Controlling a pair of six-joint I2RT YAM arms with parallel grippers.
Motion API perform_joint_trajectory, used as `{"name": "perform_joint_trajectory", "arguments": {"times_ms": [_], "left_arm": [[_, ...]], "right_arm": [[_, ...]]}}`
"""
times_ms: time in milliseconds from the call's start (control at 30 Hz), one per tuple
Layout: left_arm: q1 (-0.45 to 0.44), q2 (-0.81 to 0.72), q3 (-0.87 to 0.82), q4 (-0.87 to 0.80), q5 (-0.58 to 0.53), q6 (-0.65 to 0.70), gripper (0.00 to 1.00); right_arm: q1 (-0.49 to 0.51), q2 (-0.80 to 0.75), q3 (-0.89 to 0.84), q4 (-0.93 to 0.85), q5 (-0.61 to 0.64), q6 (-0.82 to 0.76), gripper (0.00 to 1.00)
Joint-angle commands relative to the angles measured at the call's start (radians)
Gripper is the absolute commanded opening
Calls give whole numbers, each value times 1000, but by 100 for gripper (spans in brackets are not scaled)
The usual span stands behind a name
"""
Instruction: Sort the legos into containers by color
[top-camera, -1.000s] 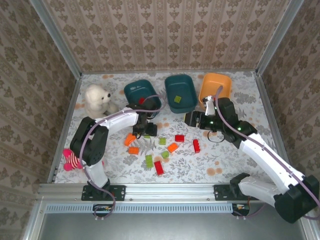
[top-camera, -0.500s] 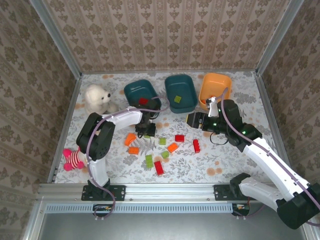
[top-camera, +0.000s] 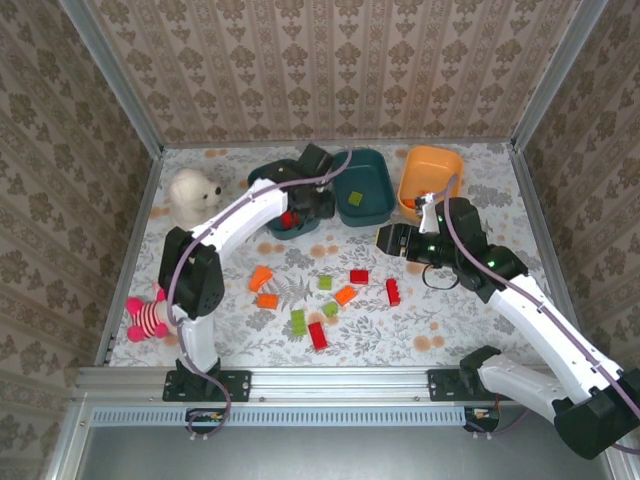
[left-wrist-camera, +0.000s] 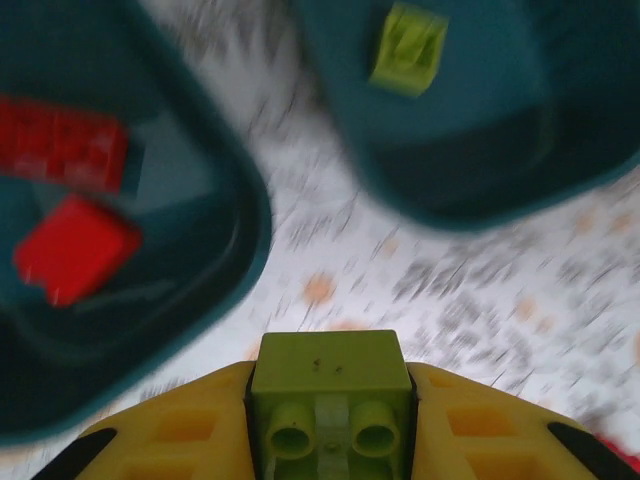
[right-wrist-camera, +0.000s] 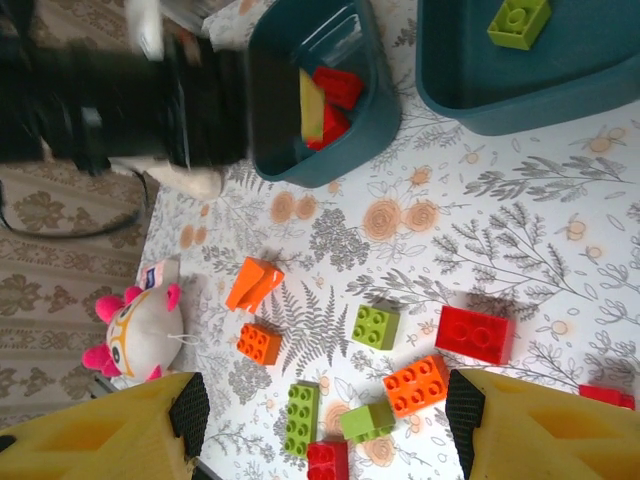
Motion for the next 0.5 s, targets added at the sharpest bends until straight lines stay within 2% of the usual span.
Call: {"name": "perform_joint_trajectory", "arguments": {"times_ms": [0, 200, 467], "left_arm": [[-19, 143, 151, -31, 17, 61, 34], [-55, 339, 392, -25, 0, 126, 34], [-65, 454, 444, 7, -53, 108, 34]], "right_arm": [[-1, -37, 25, -54, 51, -14, 67], [-8, -106, 1, -108, 86, 3, 67], [-22, -191, -22, -175, 107, 18, 67]]}}
